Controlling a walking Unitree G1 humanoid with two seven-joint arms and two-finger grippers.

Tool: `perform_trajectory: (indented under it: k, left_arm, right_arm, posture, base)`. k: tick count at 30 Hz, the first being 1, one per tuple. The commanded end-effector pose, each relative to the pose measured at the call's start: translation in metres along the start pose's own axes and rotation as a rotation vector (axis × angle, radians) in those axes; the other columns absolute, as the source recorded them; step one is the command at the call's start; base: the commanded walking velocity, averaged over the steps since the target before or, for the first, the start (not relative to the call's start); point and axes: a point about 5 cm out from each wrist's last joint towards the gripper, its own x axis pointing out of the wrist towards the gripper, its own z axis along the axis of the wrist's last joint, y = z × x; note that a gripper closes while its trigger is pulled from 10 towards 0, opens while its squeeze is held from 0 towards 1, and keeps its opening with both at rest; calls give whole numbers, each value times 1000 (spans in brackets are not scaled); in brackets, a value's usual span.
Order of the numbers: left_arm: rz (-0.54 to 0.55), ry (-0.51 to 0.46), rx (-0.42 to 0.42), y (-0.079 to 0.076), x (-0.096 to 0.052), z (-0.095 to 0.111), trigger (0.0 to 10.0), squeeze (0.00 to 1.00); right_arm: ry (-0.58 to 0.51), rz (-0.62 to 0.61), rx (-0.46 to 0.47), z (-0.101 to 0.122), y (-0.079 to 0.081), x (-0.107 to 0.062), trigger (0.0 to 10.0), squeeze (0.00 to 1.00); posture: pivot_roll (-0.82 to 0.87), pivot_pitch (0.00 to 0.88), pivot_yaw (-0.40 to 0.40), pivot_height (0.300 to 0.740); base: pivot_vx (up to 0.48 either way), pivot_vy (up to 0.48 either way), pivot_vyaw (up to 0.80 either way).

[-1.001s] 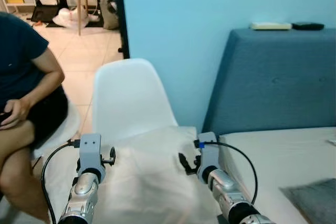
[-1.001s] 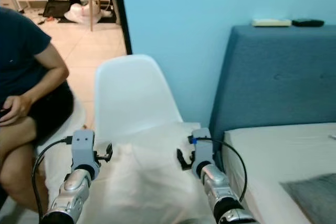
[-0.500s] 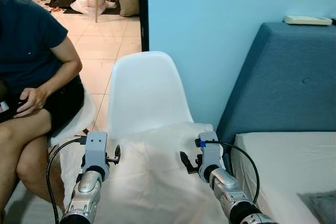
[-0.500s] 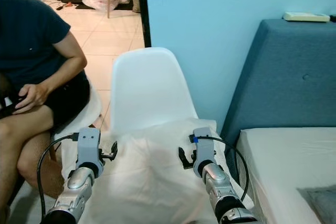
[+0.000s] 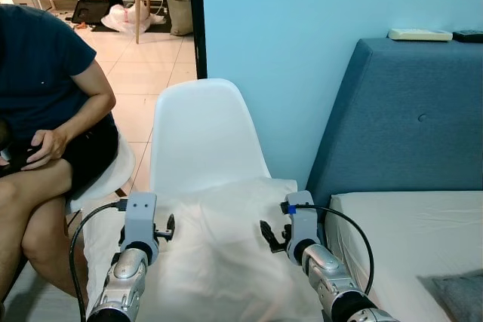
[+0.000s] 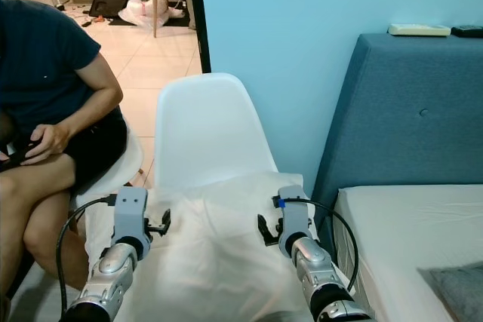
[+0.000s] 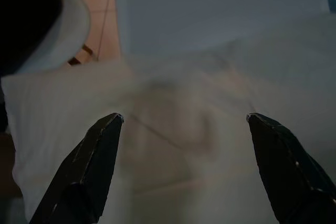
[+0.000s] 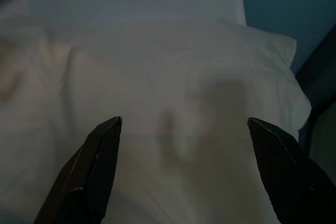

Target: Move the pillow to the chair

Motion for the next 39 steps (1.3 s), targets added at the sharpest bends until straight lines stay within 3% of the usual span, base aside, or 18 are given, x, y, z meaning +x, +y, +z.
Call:
perform_trajectory:
  k: [1, 6, 11, 20, 28, 32, 34, 39]
  left_arm:
    - [16, 67, 30, 5, -4, -14, 10000, 0]
    - [14, 148, 10, 7, -9, -29, 10000, 0]
    - [-2, 132, 10, 4, -11, -30, 10000, 0]
    - [92, 215, -65, 8, -18, -49, 10000, 0]
    - [72, 127, -28, -2, -17, -35, 10000, 0]
    - [65, 135, -27, -5, -15, -36, 10000, 0]
    - [28, 115, 19, -7, -14, -33, 10000, 0]
    - [36, 103, 16, 2, -13, -28, 10000, 0]
  right_arm:
    - [38, -10, -21, -11, 0, -3, 10000, 0]
    - [106, 29, -64, -24, 6, -6, 10000, 0]
    - [107, 32, -45, -25, 7, -6, 10000, 0]
    - [165, 28, -49, -37, 4, -11, 10000, 0]
    - [146, 56, -1, -35, 4, -11, 10000, 0]
    - [163, 38, -7, -40, 2, -14, 10000, 0]
    - [161, 5, 12, -43, 1, -15, 10000, 0]
    - [117, -26, 53, -37, 2, -13, 10000, 0]
  posture:
    - [7, 12, -35, 740]
    - [9, 23, -40, 740]
    - [7, 36, -41, 740]
    - [8, 58, -76, 740]
    - [59, 103, -119, 740]
    - [46, 81, -99, 740]
    - [50, 56, -83, 740]
    - [43, 52, -58, 740]
  base:
    - [0, 0, 0]
    - [0, 0, 0]
    - [0, 0, 0]
    - [0, 0, 0]
    - [0, 0, 0]
    - [0, 0, 0]
    - [0, 0, 0]
    - [0, 0, 0]
